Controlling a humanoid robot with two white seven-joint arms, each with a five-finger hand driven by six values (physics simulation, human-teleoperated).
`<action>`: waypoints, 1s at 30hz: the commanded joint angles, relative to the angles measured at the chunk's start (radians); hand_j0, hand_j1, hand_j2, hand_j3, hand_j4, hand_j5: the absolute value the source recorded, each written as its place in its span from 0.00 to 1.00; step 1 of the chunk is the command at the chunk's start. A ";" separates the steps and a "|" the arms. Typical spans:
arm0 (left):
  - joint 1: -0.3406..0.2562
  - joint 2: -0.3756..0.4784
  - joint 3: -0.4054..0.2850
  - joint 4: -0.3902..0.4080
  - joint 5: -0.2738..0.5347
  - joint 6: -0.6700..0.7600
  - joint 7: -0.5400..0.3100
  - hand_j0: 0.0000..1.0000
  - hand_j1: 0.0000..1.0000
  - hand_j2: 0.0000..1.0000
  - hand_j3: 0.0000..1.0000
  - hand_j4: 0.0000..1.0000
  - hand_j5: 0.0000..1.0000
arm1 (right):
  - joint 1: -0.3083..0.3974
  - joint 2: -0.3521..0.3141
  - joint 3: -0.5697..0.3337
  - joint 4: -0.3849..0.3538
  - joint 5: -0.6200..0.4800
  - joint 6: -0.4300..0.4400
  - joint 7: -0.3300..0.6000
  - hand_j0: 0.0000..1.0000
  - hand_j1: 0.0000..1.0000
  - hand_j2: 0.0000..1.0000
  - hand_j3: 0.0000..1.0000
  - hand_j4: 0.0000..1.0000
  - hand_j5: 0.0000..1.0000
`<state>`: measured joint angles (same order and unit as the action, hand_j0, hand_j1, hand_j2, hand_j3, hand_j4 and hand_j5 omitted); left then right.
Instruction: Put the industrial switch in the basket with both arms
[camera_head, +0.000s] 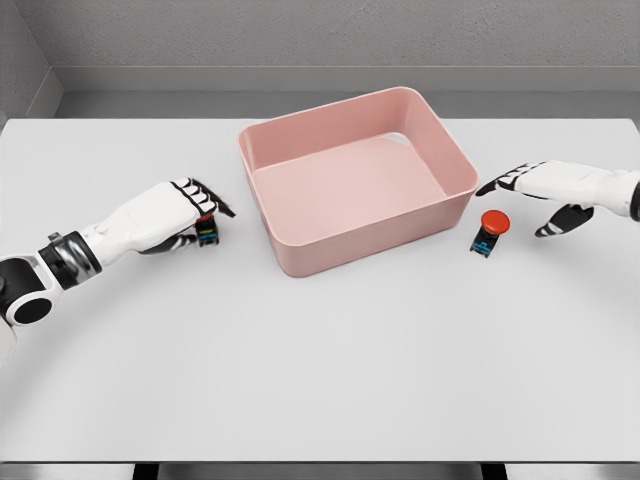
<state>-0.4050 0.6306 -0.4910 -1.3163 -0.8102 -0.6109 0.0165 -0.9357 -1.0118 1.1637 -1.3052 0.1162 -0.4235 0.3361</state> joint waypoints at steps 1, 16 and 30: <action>0.000 0.001 0.000 0.000 0.009 0.000 0.002 0.42 0.42 0.42 0.42 0.42 0.42 | 0.000 0.002 -0.001 0.000 -0.004 0.002 0.000 0.86 0.86 0.86 0.86 0.86 0.86; -0.040 0.058 0.008 -0.162 0.092 0.000 0.003 0.29 0.29 0.29 0.29 0.29 0.29 | 0.002 0.010 0.022 -0.005 -0.003 -0.006 -0.003 0.75 0.75 0.75 0.75 0.75 0.75; -0.170 0.046 0.000 -0.256 0.128 0.000 -0.001 0.28 0.28 0.28 0.28 0.28 0.28 | 0.000 0.032 0.045 -0.008 -0.003 -0.006 -0.005 0.74 0.74 0.74 0.74 0.74 0.74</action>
<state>-0.5752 0.6908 -0.4879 -1.5687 -0.6850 -0.6109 0.0154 -0.9357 -0.9822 1.2043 -1.3128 0.1175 -0.4306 0.3312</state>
